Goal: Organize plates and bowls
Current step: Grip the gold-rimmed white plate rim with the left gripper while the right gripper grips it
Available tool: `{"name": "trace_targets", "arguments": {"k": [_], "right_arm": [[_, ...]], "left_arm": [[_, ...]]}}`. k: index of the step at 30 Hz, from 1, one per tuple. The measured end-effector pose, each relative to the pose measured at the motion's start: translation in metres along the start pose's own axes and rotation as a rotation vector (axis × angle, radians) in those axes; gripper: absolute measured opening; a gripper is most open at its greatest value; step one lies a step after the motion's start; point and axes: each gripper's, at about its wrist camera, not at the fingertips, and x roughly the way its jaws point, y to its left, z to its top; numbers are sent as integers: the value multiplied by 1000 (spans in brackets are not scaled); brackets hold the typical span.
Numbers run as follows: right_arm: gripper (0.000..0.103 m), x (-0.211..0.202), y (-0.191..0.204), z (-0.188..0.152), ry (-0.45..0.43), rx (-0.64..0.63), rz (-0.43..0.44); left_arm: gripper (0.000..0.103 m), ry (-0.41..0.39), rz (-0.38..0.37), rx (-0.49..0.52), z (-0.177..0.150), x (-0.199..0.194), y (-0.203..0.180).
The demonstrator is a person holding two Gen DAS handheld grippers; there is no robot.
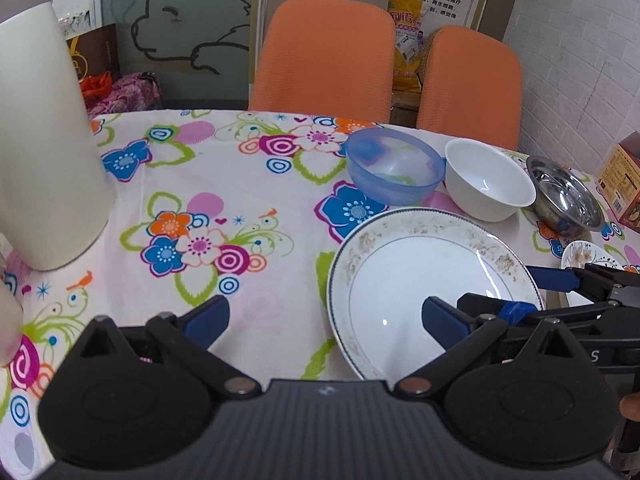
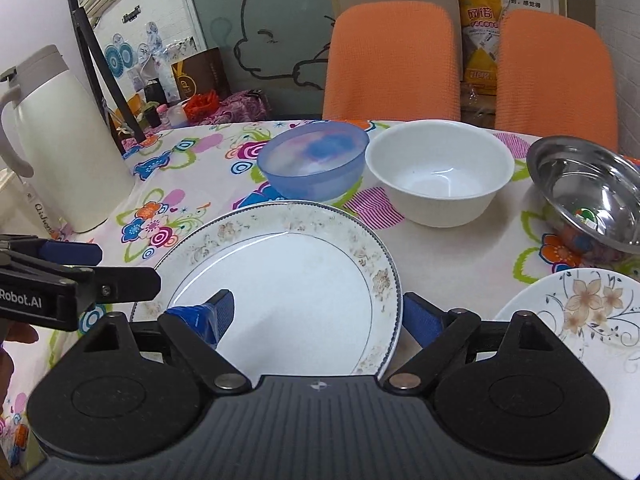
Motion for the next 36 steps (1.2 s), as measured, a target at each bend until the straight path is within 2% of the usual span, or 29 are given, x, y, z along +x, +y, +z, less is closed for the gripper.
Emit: {"name": "trace_targets", "arguments": {"k": [5,9,12,22,29,36], "right_arm": [[79,-5,8,-10,9,-24,-9],[77,3,10,-18,22,-40,-21],[78,7,17,-23,11,-111,-62],[80,6,19,-30,-52,-128,-62],[82,6,20,-35,-96,-144,-57],[82,6,21,-33,-88,-140,-56]], "left_arm": [[102,23,-35,6,1,14,-7],[102,48,-24,33,1,27,-13],[102,60,-7,47,1,35,-14],[102,102,-14,73,-1,52,-18],[102,85,-7,109,-3,54,-22],[102,79,-9,114,-3,54,-22]]}}
